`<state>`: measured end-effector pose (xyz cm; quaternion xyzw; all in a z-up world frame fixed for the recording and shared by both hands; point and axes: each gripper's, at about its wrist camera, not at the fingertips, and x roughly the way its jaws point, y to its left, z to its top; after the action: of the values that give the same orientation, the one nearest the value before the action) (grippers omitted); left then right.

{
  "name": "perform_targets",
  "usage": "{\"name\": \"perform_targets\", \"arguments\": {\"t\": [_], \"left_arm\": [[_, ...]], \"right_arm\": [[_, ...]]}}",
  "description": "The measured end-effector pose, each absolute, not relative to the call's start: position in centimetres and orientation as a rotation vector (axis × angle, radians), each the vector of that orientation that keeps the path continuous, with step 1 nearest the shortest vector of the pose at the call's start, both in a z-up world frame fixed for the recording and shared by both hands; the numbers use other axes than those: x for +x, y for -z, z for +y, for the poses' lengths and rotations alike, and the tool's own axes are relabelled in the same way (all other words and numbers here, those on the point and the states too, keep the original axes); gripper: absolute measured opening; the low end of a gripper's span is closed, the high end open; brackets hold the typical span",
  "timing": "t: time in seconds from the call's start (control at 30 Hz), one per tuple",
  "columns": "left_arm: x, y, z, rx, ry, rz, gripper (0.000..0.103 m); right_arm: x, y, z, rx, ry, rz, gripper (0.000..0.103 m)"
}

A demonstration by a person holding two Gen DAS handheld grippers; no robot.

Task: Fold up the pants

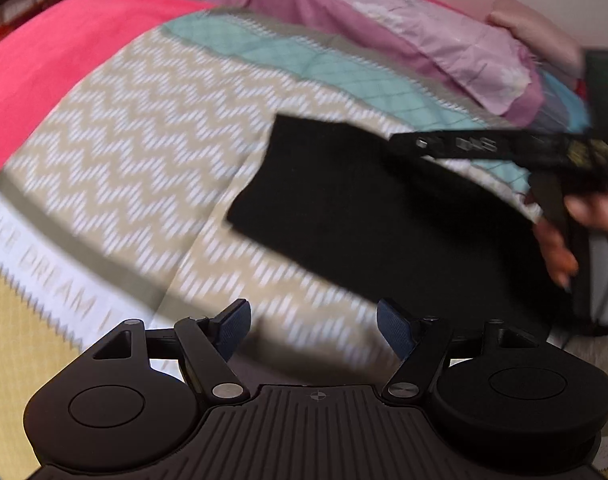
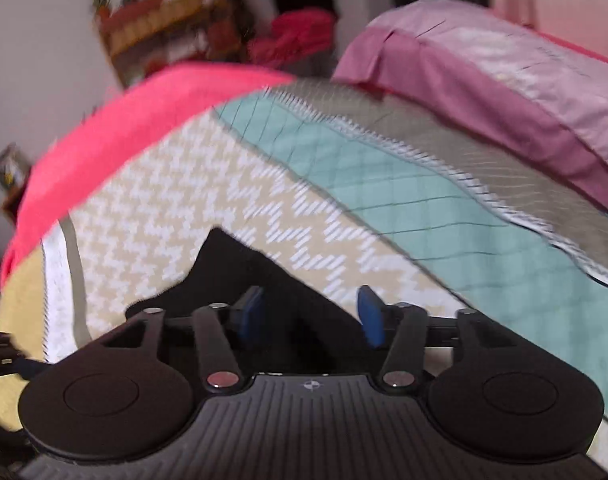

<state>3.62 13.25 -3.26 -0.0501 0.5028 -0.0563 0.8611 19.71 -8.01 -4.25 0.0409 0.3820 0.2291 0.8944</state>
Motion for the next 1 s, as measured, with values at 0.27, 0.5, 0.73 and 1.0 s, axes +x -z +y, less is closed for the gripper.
{"name": "perform_targets", "arguments": {"t": [0.27, 0.5, 0.73, 1.0], "left_arm": [[11.0, 4.9, 5.8, -0.052, 0.26, 1.072, 0.103], [13.8, 9.1, 1.9, -0.056, 0.302, 1.132, 0.103], [13.4, 9.5, 0.4, 0.067, 0.288, 1.13, 0.103], [13.3, 9.6, 0.3, 0.105, 0.29, 1.126, 0.103]], "right_arm": [[6.8, 3.8, -26.5, 0.339, -0.026, 0.742, 0.066], [-4.7, 6.2, -39.2, 0.709, 0.369, 0.64, 0.06], [-8.0, 8.3, -41.7, 0.903, 0.436, 0.544, 0.059], [-8.8, 8.5, -43.4, 0.996, 0.446, 0.465, 0.058]]}}
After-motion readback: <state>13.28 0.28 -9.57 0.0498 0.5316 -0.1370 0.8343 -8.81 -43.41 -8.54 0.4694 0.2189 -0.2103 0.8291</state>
